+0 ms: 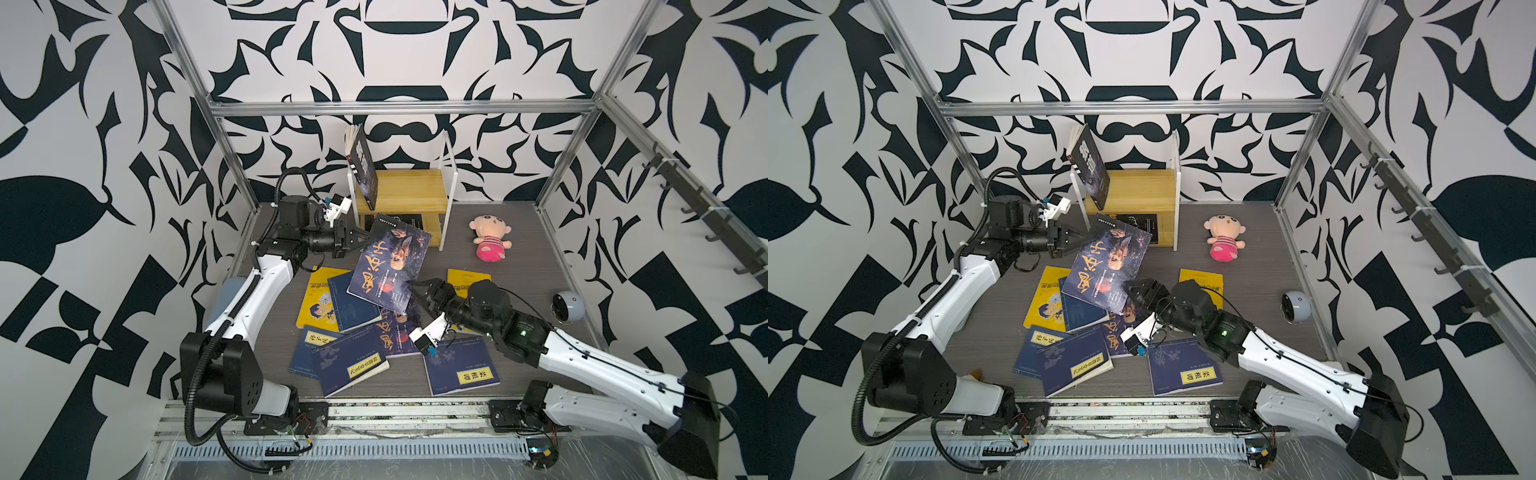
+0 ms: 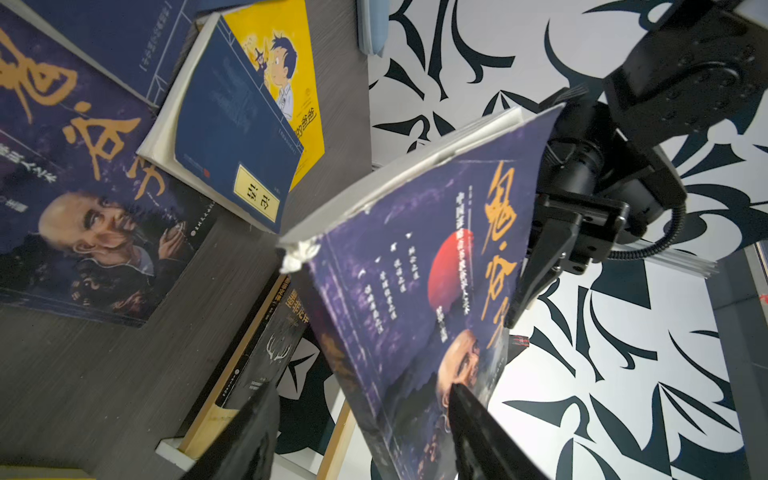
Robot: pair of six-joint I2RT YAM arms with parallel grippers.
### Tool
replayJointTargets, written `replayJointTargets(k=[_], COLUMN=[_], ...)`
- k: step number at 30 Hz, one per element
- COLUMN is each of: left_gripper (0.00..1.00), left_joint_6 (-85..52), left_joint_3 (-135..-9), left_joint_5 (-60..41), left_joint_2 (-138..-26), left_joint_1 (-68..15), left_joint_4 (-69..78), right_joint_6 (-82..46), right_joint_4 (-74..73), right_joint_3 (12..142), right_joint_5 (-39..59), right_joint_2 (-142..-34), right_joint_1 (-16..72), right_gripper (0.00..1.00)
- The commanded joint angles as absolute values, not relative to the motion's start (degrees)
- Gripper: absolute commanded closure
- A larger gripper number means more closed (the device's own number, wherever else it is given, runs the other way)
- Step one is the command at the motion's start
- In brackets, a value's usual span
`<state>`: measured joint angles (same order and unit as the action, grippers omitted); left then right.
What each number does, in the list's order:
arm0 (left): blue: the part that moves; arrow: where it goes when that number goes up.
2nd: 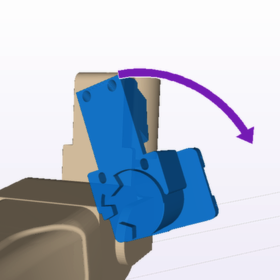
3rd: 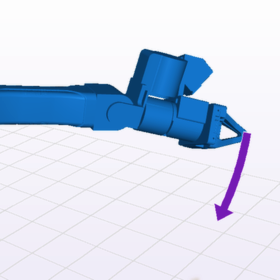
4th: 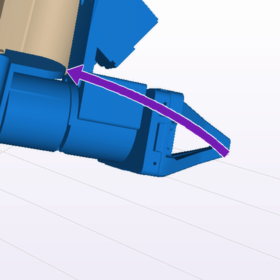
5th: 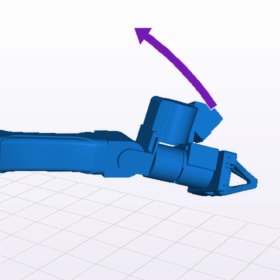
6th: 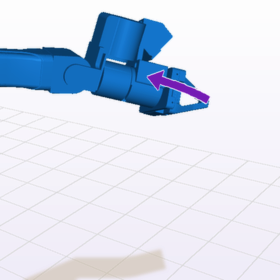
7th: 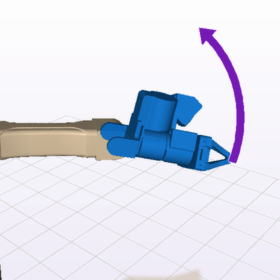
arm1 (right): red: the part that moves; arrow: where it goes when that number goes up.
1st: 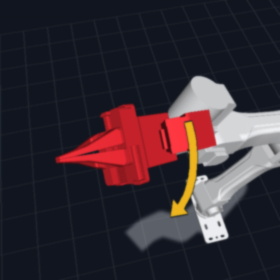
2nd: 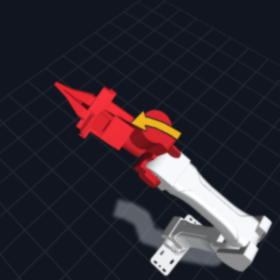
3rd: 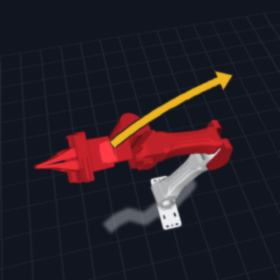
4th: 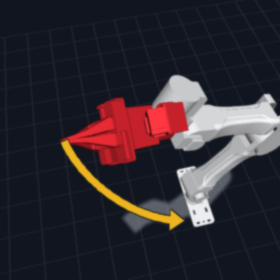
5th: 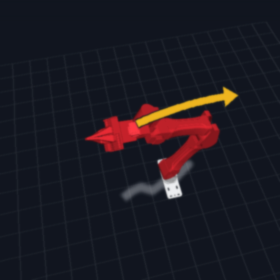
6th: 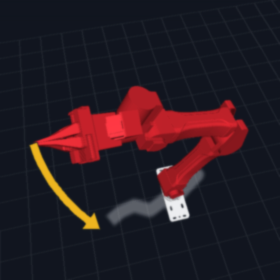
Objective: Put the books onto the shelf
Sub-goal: 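Lift the purple book upright with the right gripper while the left arm withdraws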
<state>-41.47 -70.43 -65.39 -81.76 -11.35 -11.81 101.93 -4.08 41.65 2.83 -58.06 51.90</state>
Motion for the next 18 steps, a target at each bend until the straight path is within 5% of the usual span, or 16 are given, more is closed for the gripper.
replayJointTargets(k=[1, 9, 18], left_gripper=[1.00, 1.00, 1.00], left_joint_6=[-40.50, -39.64, -38.03], left_joint_3=[-71.90, -70.85, -69.39], left_joint_5=[-70.07, -70.93, -69.44], left_joint_2=[-79.28, -79.68, -79.58], left_joint_1=[-11.93, -13.44, -13.85], left_joint_4=[-11.07, -10.99, -10.72], right_joint_6=[103.84, 104.77, 103.70], right_joint_4=[-7.14, -9.04, -9.93], right_joint_3=[44.72, 46.92, 48.41], right_joint_5=[2.11, 2.55, 2.11], right_joint_2=[-59.00, -61.63, -62.06], right_joint_1=[52.16, 52.12, 52.16], right_gripper=[0.34, 0.39, 0.75])
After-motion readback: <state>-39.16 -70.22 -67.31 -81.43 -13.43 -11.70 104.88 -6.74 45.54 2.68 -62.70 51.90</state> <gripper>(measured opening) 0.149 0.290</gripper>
